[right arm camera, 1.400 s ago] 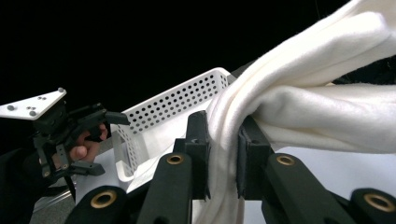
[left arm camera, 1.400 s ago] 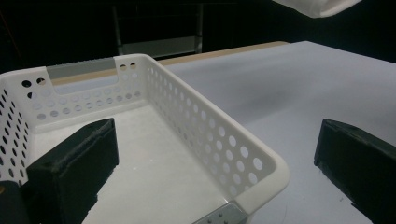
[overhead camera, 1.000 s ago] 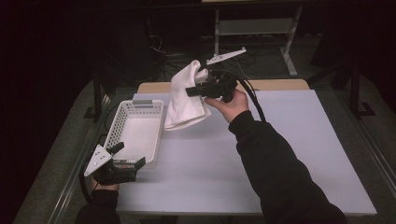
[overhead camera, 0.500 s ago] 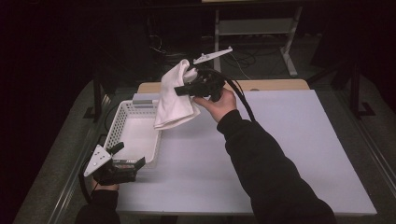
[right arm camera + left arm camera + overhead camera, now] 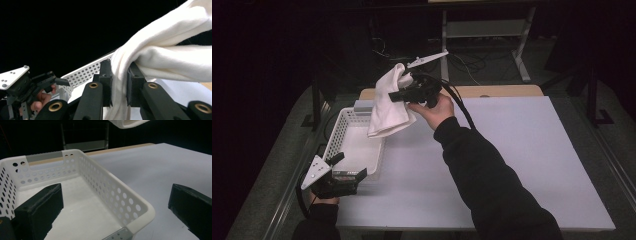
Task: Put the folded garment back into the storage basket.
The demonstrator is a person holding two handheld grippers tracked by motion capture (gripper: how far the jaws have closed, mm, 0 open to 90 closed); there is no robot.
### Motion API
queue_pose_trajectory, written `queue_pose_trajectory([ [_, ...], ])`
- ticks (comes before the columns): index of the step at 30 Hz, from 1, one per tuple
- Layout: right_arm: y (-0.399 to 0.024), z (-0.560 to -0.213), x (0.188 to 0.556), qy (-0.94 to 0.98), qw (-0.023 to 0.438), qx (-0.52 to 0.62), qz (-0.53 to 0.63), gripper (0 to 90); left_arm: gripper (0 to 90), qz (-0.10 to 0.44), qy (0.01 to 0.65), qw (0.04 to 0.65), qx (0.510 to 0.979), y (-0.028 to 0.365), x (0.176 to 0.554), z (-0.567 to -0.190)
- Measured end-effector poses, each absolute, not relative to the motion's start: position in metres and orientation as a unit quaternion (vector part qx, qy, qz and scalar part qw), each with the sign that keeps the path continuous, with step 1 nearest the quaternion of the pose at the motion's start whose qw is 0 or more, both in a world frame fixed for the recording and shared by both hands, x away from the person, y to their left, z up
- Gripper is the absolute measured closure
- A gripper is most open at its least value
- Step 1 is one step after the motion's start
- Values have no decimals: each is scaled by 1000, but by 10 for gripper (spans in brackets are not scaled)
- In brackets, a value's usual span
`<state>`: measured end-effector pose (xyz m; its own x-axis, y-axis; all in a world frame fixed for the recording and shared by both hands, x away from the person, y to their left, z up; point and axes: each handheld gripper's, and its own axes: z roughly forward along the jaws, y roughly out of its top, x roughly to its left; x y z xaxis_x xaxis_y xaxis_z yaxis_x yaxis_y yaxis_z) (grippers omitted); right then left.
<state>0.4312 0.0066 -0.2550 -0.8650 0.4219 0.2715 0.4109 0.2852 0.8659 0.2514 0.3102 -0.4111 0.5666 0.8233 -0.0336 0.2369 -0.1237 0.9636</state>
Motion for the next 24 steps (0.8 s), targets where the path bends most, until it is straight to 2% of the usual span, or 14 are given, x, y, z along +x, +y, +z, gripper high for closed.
queue_pose_trajectory([
  [24,54,-283,438,798,-18,260,543,762,0,270,378,545,697,312,251,-411],
])
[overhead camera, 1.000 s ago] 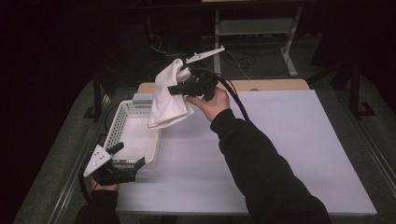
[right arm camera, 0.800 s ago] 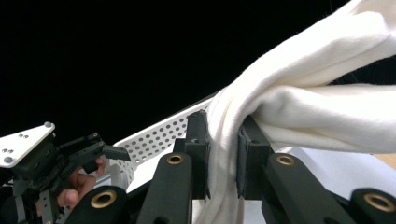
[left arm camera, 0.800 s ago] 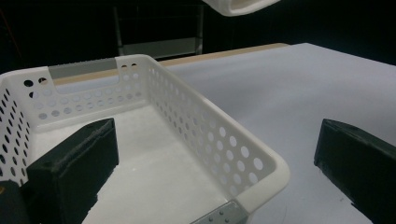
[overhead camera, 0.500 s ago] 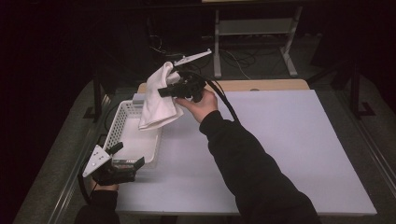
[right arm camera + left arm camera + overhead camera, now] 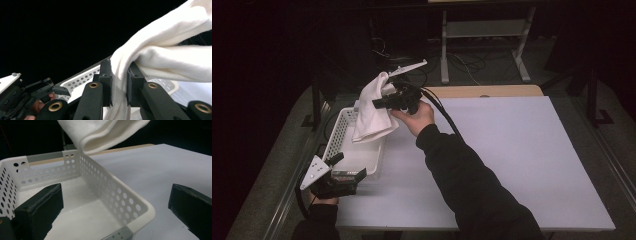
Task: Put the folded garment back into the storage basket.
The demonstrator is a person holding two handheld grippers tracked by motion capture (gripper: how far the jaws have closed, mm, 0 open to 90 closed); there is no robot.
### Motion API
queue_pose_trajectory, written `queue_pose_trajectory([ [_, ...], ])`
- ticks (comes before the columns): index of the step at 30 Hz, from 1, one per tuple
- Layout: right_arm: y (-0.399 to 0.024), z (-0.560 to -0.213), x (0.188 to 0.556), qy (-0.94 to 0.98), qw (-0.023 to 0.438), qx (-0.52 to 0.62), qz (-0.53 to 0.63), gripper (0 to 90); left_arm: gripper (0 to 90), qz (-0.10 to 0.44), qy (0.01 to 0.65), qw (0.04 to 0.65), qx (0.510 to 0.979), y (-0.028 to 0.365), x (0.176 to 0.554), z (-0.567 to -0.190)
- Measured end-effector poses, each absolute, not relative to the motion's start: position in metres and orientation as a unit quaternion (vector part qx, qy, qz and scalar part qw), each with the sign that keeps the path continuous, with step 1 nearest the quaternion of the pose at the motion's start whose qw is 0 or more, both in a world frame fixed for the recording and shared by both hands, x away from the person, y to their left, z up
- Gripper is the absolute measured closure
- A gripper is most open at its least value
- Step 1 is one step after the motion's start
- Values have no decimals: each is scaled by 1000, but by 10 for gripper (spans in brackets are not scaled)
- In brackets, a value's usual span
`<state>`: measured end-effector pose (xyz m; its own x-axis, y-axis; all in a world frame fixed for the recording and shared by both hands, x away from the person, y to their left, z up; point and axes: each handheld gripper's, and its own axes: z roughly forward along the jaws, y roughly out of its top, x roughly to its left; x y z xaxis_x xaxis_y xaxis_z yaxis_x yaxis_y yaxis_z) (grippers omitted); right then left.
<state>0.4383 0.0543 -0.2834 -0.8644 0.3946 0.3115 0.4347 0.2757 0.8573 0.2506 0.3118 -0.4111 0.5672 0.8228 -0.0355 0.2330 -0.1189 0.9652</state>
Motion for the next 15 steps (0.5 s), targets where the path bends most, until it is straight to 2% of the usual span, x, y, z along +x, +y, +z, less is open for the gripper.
queue_pose_trajectory([
  [15,82,-307,441,-802,28,-261,-537,762,0,271,381,548,694,313,249,-411],
])
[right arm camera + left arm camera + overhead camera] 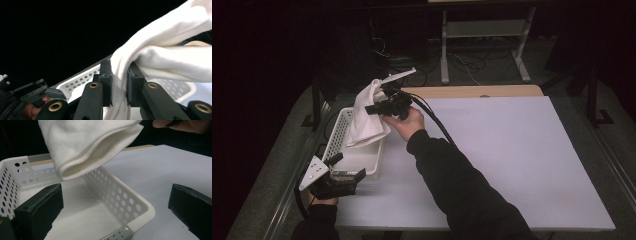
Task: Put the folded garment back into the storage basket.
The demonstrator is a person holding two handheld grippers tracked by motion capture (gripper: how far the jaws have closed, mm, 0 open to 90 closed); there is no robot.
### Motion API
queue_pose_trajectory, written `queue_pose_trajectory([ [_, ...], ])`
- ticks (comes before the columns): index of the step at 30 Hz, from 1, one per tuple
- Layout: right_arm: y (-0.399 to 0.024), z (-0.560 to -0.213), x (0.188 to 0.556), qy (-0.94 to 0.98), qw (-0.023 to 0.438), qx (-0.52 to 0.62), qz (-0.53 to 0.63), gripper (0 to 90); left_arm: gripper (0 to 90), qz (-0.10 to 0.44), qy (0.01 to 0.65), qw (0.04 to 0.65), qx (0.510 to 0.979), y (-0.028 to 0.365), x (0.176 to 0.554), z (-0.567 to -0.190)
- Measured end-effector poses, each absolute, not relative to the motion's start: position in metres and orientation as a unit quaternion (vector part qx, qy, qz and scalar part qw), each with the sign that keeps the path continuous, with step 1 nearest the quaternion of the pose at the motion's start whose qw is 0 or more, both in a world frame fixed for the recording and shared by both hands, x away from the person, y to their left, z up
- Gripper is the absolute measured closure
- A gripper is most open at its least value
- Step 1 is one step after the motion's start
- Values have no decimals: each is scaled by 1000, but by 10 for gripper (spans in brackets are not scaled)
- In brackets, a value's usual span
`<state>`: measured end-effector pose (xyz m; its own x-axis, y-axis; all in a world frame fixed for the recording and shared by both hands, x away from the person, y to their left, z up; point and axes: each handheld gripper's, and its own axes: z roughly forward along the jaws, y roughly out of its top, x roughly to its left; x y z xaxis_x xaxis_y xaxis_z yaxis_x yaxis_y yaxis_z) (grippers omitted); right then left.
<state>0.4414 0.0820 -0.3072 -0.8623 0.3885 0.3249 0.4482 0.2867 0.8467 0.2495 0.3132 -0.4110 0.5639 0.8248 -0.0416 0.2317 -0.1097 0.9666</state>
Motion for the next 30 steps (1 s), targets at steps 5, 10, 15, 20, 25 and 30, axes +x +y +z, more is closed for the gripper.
queue_pose_trajectory([
  [5,93,-317,442,-802,34,-265,-535,762,0,270,380,549,694,313,249,-411],
  [10,100,-325,444,-802,38,-267,-533,762,0,269,381,550,692,314,249,-411],
  [15,106,-334,446,-802,41,-272,-530,763,0,270,381,550,692,316,249,-412],
  [20,111,-341,447,-805,44,-275,-524,762,0,270,386,550,690,318,249,-413],
  [25,117,-350,447,-805,48,-279,-522,762,0,269,384,549,692,317,249,-413],
  [30,123,-358,447,-807,51,-281,-517,762,0,270,385,549,691,318,249,-413],
])
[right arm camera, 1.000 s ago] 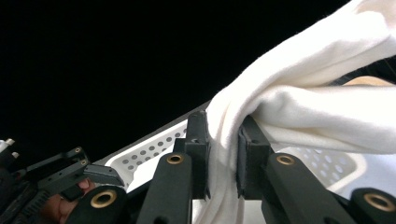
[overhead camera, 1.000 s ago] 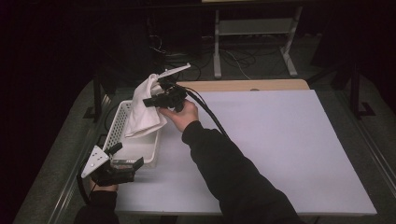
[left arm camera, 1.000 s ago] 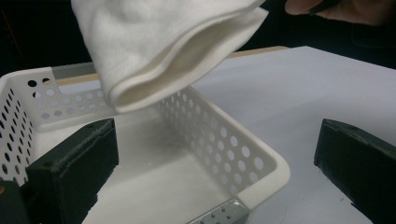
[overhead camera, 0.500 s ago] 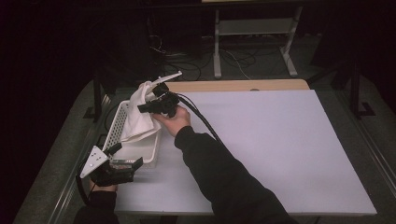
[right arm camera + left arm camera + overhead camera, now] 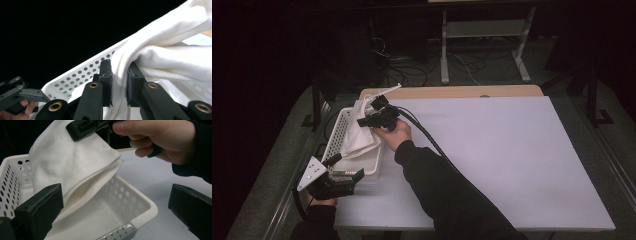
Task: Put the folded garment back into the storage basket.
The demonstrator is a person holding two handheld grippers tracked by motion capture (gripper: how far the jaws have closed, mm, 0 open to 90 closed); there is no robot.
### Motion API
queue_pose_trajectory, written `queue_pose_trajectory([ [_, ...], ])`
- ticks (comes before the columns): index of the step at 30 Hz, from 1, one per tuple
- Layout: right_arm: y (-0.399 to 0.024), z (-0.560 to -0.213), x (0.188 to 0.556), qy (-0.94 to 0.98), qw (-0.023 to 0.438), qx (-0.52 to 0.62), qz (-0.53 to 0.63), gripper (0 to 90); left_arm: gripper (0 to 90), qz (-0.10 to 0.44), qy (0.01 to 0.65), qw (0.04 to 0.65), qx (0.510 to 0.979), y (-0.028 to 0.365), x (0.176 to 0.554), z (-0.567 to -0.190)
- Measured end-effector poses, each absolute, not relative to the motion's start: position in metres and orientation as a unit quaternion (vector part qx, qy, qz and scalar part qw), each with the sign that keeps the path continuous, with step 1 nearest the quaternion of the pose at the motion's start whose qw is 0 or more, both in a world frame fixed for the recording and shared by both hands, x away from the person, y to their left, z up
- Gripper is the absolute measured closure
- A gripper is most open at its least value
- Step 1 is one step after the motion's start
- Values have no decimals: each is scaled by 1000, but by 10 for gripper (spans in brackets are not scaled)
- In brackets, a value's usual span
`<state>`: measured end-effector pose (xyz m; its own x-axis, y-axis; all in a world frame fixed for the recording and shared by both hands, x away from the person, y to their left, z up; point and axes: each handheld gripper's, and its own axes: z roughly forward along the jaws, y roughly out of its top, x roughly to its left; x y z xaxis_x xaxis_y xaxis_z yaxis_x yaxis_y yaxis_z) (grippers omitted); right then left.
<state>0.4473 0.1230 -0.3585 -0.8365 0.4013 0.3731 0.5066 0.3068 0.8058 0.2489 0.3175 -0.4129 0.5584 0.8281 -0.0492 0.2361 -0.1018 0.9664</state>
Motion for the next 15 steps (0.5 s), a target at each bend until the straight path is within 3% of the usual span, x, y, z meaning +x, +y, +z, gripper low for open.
queue_pose_trajectory([
  [15,140,-380,445,-817,64,-287,-496,758,0,270,386,550,690,317,248,-413],
])
